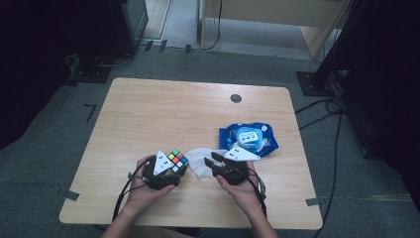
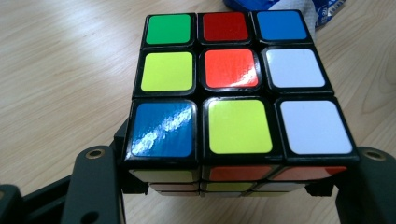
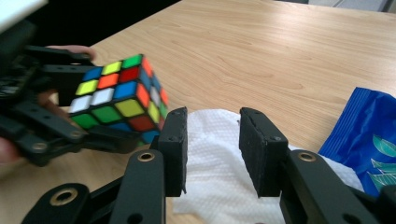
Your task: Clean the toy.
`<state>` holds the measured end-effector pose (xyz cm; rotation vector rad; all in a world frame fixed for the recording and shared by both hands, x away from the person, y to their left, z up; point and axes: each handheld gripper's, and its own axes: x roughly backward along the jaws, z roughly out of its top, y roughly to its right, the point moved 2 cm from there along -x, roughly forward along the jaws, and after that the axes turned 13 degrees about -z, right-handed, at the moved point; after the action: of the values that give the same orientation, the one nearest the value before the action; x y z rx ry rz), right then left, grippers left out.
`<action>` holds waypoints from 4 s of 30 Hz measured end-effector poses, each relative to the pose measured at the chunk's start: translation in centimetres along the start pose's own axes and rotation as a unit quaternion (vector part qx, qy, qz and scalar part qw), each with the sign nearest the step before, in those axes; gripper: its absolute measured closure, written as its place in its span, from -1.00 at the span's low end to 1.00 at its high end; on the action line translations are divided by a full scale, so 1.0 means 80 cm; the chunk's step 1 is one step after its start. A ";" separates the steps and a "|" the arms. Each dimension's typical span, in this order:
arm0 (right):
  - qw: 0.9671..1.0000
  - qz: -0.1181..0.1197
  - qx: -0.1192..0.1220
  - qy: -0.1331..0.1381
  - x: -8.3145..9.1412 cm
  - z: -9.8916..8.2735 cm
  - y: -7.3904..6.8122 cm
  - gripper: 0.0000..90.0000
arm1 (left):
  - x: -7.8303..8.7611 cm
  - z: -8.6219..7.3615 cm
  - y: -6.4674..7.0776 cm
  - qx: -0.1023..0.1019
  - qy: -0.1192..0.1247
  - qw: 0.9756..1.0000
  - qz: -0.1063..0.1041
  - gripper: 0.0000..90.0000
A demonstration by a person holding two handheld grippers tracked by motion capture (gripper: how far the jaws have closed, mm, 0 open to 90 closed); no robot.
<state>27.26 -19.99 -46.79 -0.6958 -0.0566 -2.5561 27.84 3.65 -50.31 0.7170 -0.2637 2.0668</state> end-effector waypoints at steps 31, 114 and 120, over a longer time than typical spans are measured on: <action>0.987 -0.134 0.023 -0.086 -0.097 -0.040 0.004 0.79 | 0.010 0.004 0.006 0.000 0.019 1.000 -0.004 -0.25; 0.993 -0.106 0.034 0.033 -0.010 -0.014 0.008 0.95 | 0.010 0.028 0.023 -0.038 0.032 0.998 -0.041 -0.24; 0.993 -0.112 0.029 0.036 -0.008 -0.012 0.016 0.93 | 0.015 0.028 0.016 -0.036 0.037 0.998 -0.034 -0.24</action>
<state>27.89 -20.95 -48.05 -0.6034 -0.1942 -2.7794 27.15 2.74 -47.66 0.5964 -0.2658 2.0040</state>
